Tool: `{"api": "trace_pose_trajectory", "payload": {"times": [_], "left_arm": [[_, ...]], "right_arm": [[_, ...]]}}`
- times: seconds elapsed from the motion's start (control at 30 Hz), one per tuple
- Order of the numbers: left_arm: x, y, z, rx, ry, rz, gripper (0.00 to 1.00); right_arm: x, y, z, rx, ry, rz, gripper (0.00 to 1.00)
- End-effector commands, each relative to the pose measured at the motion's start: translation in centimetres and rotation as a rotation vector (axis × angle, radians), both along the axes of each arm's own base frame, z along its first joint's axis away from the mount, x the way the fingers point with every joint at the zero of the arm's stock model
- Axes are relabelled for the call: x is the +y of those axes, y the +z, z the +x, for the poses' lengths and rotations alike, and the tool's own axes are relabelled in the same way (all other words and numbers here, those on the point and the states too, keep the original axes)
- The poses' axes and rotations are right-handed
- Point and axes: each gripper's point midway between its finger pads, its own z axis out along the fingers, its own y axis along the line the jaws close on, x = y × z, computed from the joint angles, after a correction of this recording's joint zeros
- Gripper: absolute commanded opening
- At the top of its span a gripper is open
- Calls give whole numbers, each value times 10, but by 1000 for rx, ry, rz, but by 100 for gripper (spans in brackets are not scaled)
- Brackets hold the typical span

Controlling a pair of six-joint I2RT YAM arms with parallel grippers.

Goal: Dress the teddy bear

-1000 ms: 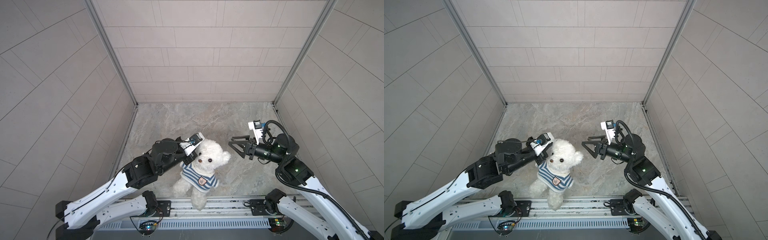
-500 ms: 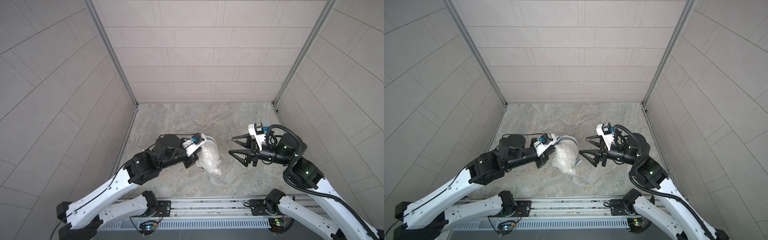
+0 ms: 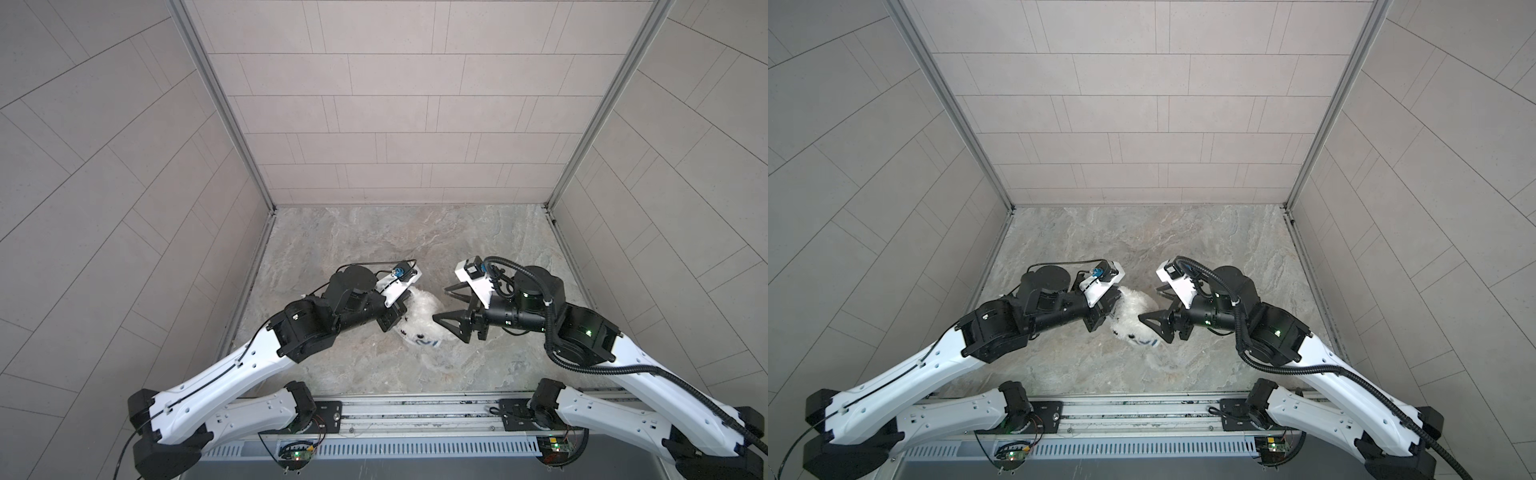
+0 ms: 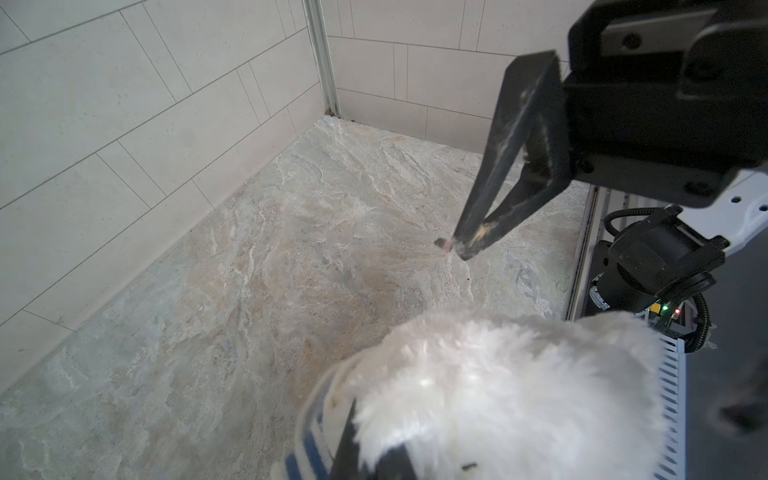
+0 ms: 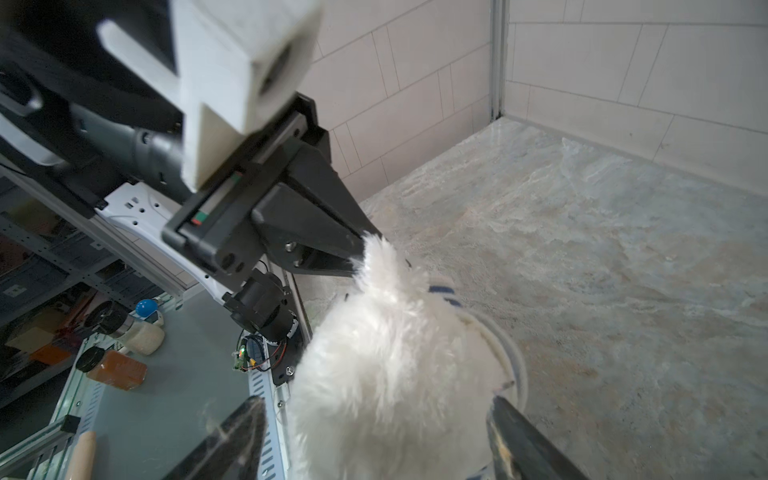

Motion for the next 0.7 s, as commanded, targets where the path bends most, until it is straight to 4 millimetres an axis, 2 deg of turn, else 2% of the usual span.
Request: {"api": "trace_pose_trajectory", "payload": {"times": [0.0, 0.17, 0.33, 0.53, 0.67], "left_arm": [[-2, 15, 1, -32, 5, -77, 0], [-3, 7, 2, -19, 6, -60, 0], [-5, 1, 4, -12, 11, -55, 0], [-7, -3, 6, 0, 16, -54, 0], [-5, -8, 10, 7, 42, -35, 0]], "right_arm": [[-2, -8, 11, 11, -61, -26, 85], [7, -28, 15, 57, -47, -76, 84], [21, -25, 9, 54, -4, -72, 86], [27, -35, 9, 68, -15, -137, 87], [34, -28, 9, 68, -24, -117, 89]]}}
